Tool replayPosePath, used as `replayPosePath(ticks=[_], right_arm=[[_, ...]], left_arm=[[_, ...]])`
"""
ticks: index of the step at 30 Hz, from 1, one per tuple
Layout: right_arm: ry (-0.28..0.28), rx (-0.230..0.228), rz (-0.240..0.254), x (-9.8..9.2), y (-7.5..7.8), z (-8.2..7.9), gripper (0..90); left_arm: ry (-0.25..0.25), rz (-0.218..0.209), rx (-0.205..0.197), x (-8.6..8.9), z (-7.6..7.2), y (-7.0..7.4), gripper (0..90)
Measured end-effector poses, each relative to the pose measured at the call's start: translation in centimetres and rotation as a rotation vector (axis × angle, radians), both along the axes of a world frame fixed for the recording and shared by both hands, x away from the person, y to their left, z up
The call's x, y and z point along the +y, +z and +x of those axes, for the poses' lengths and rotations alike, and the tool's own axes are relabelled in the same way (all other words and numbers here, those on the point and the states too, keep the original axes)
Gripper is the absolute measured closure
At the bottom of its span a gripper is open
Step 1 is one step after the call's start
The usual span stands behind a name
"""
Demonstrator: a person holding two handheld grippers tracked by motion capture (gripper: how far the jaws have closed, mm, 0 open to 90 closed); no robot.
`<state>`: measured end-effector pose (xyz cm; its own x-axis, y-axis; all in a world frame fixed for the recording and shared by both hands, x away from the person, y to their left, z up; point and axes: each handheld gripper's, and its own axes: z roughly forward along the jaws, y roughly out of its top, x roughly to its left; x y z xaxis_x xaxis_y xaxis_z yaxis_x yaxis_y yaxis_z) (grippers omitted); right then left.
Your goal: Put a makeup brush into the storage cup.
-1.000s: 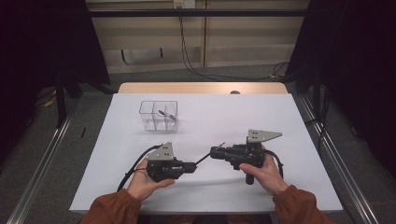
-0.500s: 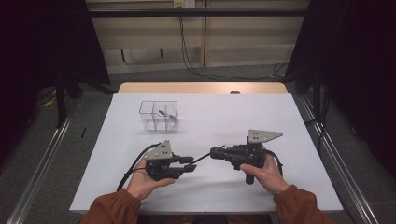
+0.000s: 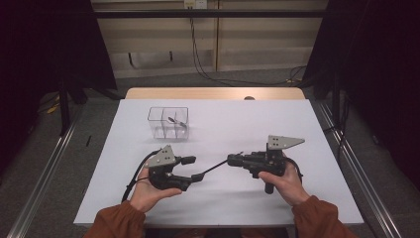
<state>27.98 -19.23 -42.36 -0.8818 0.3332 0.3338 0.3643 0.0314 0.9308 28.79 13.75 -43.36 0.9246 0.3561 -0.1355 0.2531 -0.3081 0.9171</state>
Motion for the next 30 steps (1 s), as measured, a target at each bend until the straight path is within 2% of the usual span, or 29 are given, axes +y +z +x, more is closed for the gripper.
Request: replayPosePath(ticks=[3, 4, 7, 9, 11, 15, 17, 22, 24, 30], right_arm=[[0.002, -0.003, -0.004, -0.1, 0.2, 0.0, 86.0], [0.006, -0.009, -0.02, -0.1, 0.3, 0.0, 86.0], [0.016, 0.0, -0.051, -0.2, 0.5, 0.1, 86.0], [0.022, 0.007, -0.088, -0.3, 0.7, 0.1, 86.0], [0.024, 0.011, -0.073, -0.4, 0.9, 0.2, 86.0], [0.022, 0.011, -0.073, -0.8, 1.6, 0.3, 86.0], [0.021, 0.007, -0.065, -1.0, 2.0, 0.4, 86.0], [0.021, 0.017, -0.082, -1.2, 2.7, 0.6, 86.0], [0.021, 0.019, -0.095, -1.2, 2.9, 0.8, 86.0], [0.044, 0.053, -0.151, -0.7, 4.0, 1.6, 86.0]], left_arm=[[0.029, 0.002, 0.024, 0.1, 0.1, 0.1, 23.1], [0.032, 0.001, 0.028, 0.2, 0.2, 0.1, 21.8], [0.041, -0.007, 0.02, 0.3, 0.2, 0.3, 17.5], [0.052, -0.014, 0.015, 0.4, 0.1, 0.5, 14.4], [0.057, -0.014, 0.01, 0.5, 0.2, 0.5, 11.8], [0.071, -0.015, 0.015, 0.7, 0.3, 0.7, 6.1], [0.056, -0.014, 0.001, 0.8, 0.3, 0.7, 3.4], [0.05, -0.023, 0.001, 0.7, 0.3, 0.8, 2.4], [0.053, -0.008, 0.0, 0.6, 0.4, 1.0, 2.3], [0.049, -0.005, -0.006, 0.1, 0.4, 1.4, 2.3]])
